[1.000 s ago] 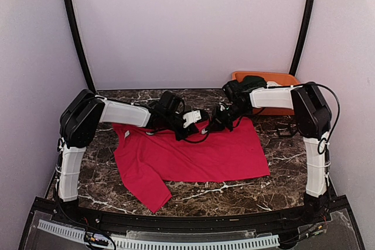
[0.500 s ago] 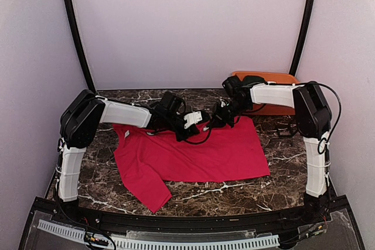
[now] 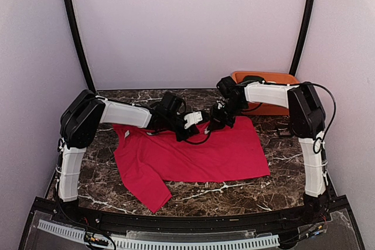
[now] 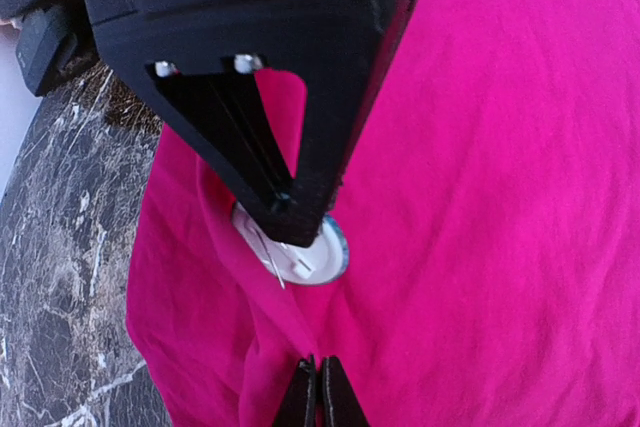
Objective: Pin the brooch onto the clothing
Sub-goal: Cross the brooch on the flattened clothing.
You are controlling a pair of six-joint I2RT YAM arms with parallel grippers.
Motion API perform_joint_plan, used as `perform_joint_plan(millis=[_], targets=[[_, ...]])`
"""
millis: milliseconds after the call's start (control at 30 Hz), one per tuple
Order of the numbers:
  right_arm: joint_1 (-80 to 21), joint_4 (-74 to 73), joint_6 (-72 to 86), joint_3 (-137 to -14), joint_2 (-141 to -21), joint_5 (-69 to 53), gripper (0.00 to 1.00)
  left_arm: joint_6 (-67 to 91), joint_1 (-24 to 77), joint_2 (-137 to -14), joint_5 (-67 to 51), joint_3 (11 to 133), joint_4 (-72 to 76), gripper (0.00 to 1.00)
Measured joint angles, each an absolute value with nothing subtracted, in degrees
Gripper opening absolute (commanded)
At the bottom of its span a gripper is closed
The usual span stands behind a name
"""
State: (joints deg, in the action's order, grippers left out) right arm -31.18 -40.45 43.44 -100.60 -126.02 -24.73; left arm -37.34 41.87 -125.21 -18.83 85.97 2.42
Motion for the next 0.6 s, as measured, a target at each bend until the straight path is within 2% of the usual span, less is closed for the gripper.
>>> perform_joint_plan(millis=[600], targets=[[-32.25, -42.09, 42.11, -101.65, -126.26, -23.64, 0.00, -37.32, 42.06, -125.23, -17.58, 85.97, 2.44, 0.02]])
